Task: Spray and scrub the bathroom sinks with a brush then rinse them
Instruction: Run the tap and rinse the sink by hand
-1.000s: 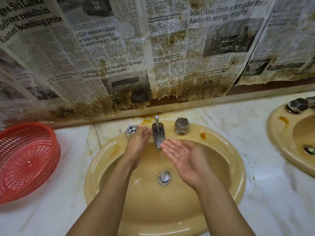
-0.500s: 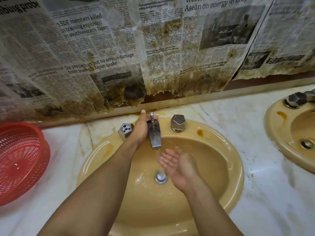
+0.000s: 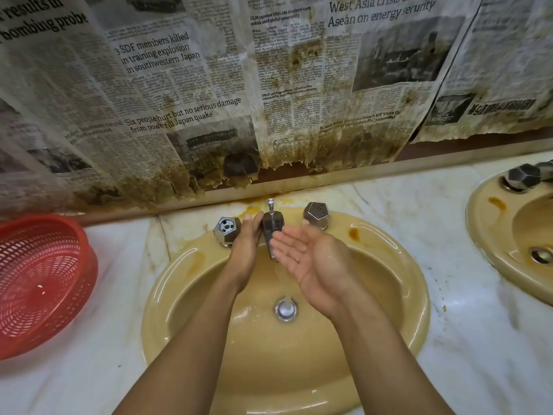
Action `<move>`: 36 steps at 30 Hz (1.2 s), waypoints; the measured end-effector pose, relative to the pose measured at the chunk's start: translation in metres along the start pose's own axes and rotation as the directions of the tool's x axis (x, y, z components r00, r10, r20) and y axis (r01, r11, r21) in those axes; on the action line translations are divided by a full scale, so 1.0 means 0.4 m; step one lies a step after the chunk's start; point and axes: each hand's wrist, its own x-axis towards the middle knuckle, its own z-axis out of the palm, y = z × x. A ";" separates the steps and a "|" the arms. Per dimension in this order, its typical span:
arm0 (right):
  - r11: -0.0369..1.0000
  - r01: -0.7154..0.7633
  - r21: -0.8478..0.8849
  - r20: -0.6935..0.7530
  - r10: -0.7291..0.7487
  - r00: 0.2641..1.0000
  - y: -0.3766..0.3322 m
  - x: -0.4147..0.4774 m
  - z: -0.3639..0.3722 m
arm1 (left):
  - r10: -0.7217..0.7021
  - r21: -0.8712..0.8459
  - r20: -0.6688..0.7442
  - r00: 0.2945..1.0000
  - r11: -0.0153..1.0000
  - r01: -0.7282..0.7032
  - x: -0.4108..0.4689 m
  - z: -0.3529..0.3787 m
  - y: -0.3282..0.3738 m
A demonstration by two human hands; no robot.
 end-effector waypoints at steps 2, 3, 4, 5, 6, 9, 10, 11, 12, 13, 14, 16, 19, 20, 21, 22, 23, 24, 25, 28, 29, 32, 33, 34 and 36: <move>0.999 0.039 -0.031 -0.020 -0.040 0.999 -0.002 -0.005 0.012 | -0.020 0.013 -0.012 1.000 1.000 0.020 0.015 -0.001 0.008; 0.998 0.060 -0.024 -0.047 -0.061 0.997 0.003 -0.005 0.003 | -0.030 0.028 -0.013 0.999 0.999 0.030 0.023 -0.002 0.010; 0.997 0.076 0.001 -0.072 -0.076 0.995 0.010 -0.004 -0.011 | -0.038 0.056 -0.011 0.999 0.998 0.038 0.031 -0.003 0.013; 0.995 0.090 0.035 -0.097 -0.086 0.992 0.021 -0.005 -0.027 | -0.045 0.074 -0.003 0.999 0.996 0.045 0.036 -0.003 0.021; 0.994 0.095 0.059 -0.124 -0.087 0.988 0.033 -0.005 -0.045 | -0.048 0.084 0.006 0.999 0.995 0.047 0.041 0.001 0.029; 0.996 0.058 0.062 -0.192 -0.045 0.980 0.075 0.001 -0.089 | -0.060 0.099 -0.016 0.998 0.993 0.061 0.050 0.022 0.060; 0.997 0.042 0.063 -0.198 -0.029 0.980 0.087 0.002 -0.098 | -0.068 0.105 -0.032 0.997 0.992 0.071 0.051 0.032 0.069; 0.997 0.032 0.066 -0.198 -0.018 0.980 0.097 0.001 -0.105 | -0.072 0.106 -0.040 0.997 0.991 0.076 0.054 0.036 0.069; 0.997 0.027 0.071 -0.194 -0.012 0.981 0.103 0.001 -0.111 | -0.073 0.090 -0.040 0.997 0.993 0.076 0.050 0.036 0.068; 0.997 0.027 0.075 -0.192 -0.012 0.981 0.108 -0.001 -0.116 | -0.068 0.066 -0.039 0.997 0.995 0.071 0.038 0.036 0.067; 0.996 0.031 0.080 -0.189 -0.015 0.982 0.111 -0.002 -0.122 | -0.061 0.032 -0.045 0.997 0.998 0.062 0.023 0.032 0.064; 0.996 0.038 0.085 -0.181 -0.022 0.983 0.111 -0.006 -0.139 | -0.028 -0.055 -0.089 0.996 0.998 0.023 -0.027 0.030 0.054; 0.993 0.043 0.108 -0.183 -0.022 0.983 0.105 -0.013 -0.170 | -0.099 -0.264 -0.180 0.979 0.963 0.049 -0.107 0.039 0.011; 0.992 0.047 0.121 -0.190 -0.023 0.982 0.105 -0.014 -0.182 | -0.199 -0.390 -0.168 0.966 0.913 0.120 -0.124 0.045 -0.007; 0.990 0.051 0.130 -0.197 -0.025 0.980 0.104 -0.015 -0.194 | -0.307 -0.525 -0.128 0.943 0.828 0.199 -0.133 0.052 -0.024; 0.989 0.055 0.135 -0.203 -0.027 0.979 0.103 -0.015 -0.207 | -0.400 -0.645 -0.066 0.914 0.716 0.267 -0.139 0.063 -0.033; 0.989 0.059 0.138 -0.207 -0.029 0.978 0.102 -0.017 -0.219 | -0.461 -0.743 -0.006 0.888 0.596 0.304 -0.142 0.076 -0.034; 0.989 0.061 0.138 -0.210 -0.031 0.977 0.099 -0.020 -0.232 | -0.495 -0.807 0.035 0.868 0.498 0.317 -0.142 0.086 -0.032; 0.989 0.063 0.136 -0.214 -0.032 0.976 0.096 -0.026 -0.244 | -0.515 -0.842 0.062 0.855 0.433 0.322 -0.142 0.096 -0.027; 0.991 0.068 0.119 -0.220 -0.041 0.975 0.080 -0.042 -0.272 | -0.559 -0.867 0.075 0.826 0.372 0.331 -0.141 0.115 -0.006; 0.991 0.069 0.112 -0.217 -0.044 0.975 0.073 -0.048 -0.278 | -0.570 -0.864 0.076 0.818 0.372 0.339 -0.142 0.121 0.000; 0.994 0.066 0.091 -0.205 -0.047 0.978 0.054 -0.053 -0.296 | -0.600 -0.853 0.040 0.799 0.396 0.340 -0.152 0.134 0.006; 0.995 0.067 0.078 -0.199 -0.051 0.979 0.047 -0.052 -0.300 | -0.603 -0.865 0.047 0.797 0.374 0.334 -0.155 0.136 0.005; 0.996 0.070 0.058 -0.192 -0.058 0.980 0.042 -0.049 -0.302 | -0.605 -0.874 0.048 0.795 0.360 0.327 -0.158 0.138 0.005; 0.997 0.080 -0.024 -0.167 -0.083 0.982 0.033 -0.037 -0.304 | -0.608 -0.887 0.048 0.792 0.339 0.314 -0.168 0.140 0.008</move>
